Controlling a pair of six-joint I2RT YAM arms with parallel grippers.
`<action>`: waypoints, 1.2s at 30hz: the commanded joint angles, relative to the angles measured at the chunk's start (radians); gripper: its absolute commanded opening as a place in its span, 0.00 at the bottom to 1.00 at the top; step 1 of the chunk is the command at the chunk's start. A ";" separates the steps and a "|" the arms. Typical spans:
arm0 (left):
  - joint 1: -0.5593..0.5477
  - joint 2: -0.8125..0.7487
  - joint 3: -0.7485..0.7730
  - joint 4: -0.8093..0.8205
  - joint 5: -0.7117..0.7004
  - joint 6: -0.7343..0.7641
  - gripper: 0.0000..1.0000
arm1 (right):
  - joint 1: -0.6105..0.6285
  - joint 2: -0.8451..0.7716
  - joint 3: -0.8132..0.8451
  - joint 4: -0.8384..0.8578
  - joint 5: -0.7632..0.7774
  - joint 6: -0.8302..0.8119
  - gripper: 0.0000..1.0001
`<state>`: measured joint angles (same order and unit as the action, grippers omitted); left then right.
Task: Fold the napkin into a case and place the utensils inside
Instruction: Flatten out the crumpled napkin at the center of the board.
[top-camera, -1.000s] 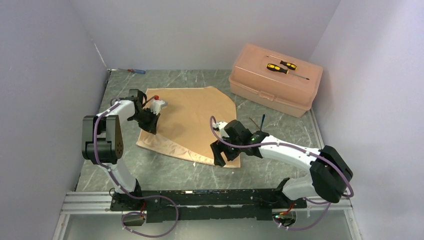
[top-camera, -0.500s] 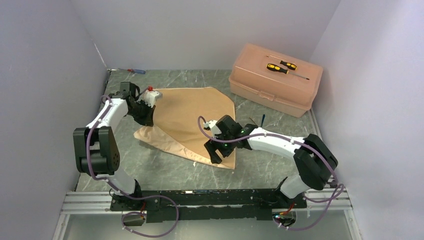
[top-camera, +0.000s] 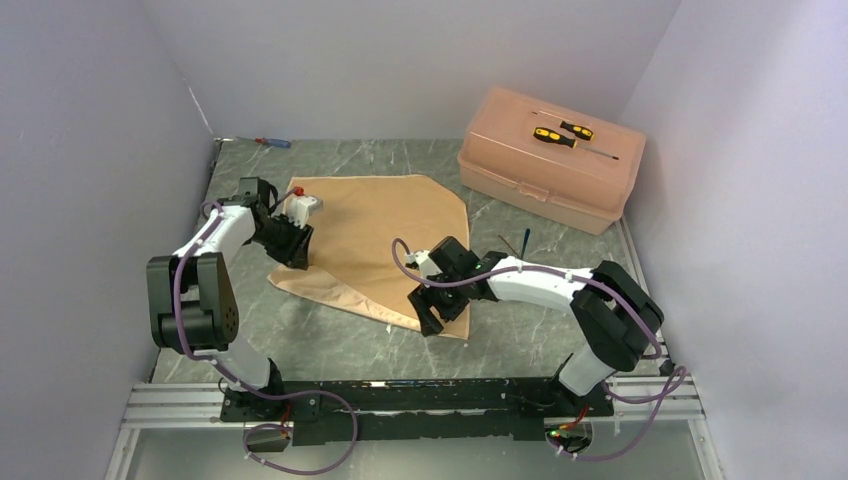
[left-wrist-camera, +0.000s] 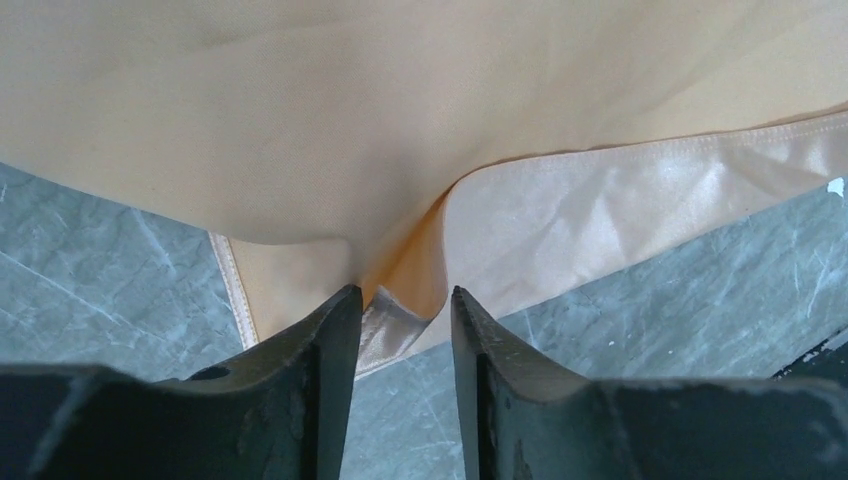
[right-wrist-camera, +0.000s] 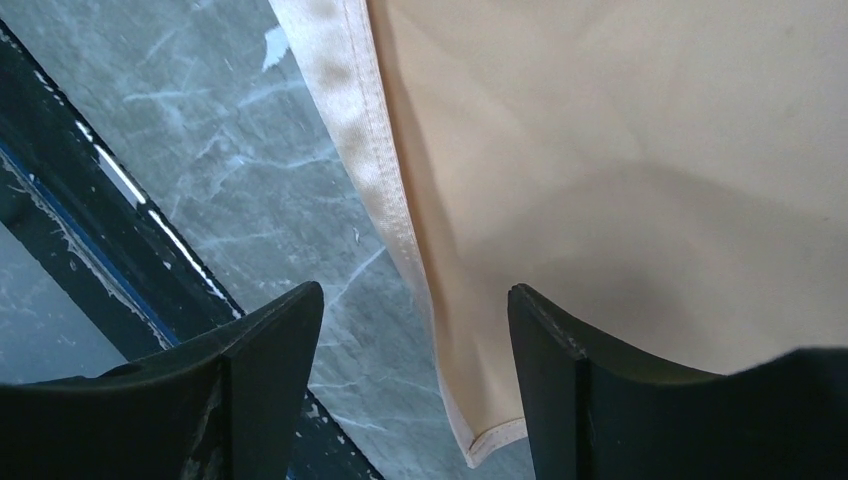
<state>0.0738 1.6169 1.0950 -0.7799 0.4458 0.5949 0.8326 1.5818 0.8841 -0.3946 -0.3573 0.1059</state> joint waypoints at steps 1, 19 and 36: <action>0.004 0.015 -0.009 0.050 -0.012 0.019 0.41 | 0.003 -0.045 -0.027 0.016 0.009 0.035 0.71; 0.017 -0.021 0.119 -0.109 -0.064 0.104 0.75 | 0.008 -0.049 -0.005 -0.041 0.034 0.046 0.21; -0.069 0.015 0.121 -0.209 0.045 0.245 0.69 | 0.012 -0.119 0.001 -0.133 0.076 0.030 0.41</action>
<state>0.0292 1.6333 1.2182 -0.9569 0.4465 0.7685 0.8398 1.4830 0.8536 -0.4992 -0.3172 0.1528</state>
